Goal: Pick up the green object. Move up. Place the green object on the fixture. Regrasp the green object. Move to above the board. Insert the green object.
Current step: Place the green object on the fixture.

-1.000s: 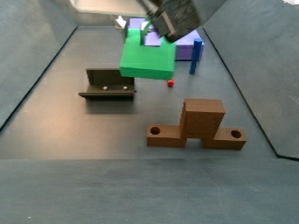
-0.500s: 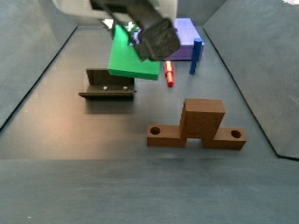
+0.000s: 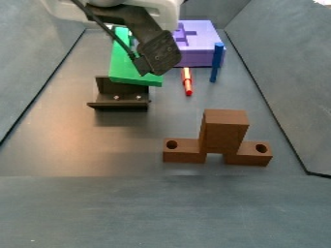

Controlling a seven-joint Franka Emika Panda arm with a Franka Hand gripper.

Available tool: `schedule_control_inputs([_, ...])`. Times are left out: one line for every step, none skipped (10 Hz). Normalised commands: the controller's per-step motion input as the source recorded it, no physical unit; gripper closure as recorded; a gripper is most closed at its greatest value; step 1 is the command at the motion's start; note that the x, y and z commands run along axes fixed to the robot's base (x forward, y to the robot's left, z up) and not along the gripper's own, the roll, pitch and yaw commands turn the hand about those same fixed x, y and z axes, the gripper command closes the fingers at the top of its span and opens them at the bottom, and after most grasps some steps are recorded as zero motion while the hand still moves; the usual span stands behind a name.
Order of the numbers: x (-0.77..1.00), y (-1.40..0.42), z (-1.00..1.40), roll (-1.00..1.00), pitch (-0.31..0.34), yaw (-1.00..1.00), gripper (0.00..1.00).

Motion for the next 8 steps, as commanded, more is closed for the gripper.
schedule_control_inputs([0.38, 0.11, -0.34, -0.37, 0.000, 0.00, 1.00])
schedule_control_inputs([0.20, 0.04, -0.47, -0.24, -0.011, 0.01, 1.00])
schedule_control_inputs([0.35, 0.09, -0.51, -0.22, -0.023, 0.04, 1.00])
schedule_control_inputs([0.45, 0.00, -0.37, -0.04, 0.000, 0.02, 1.00])
schedule_control_inputs([0.52, 0.00, -0.29, 0.00, 0.040, 0.04, 1.00])
schedule_control_inputs([0.52, 0.02, -0.29, 0.00, 0.057, 0.08, 1.00])
schedule_control_inputs([0.43, 0.07, -0.32, -0.01, 0.017, 0.07, 1.00])
schedule_control_inputs([0.21, 0.13, -0.44, 0.00, 0.000, 0.06, 1.00])
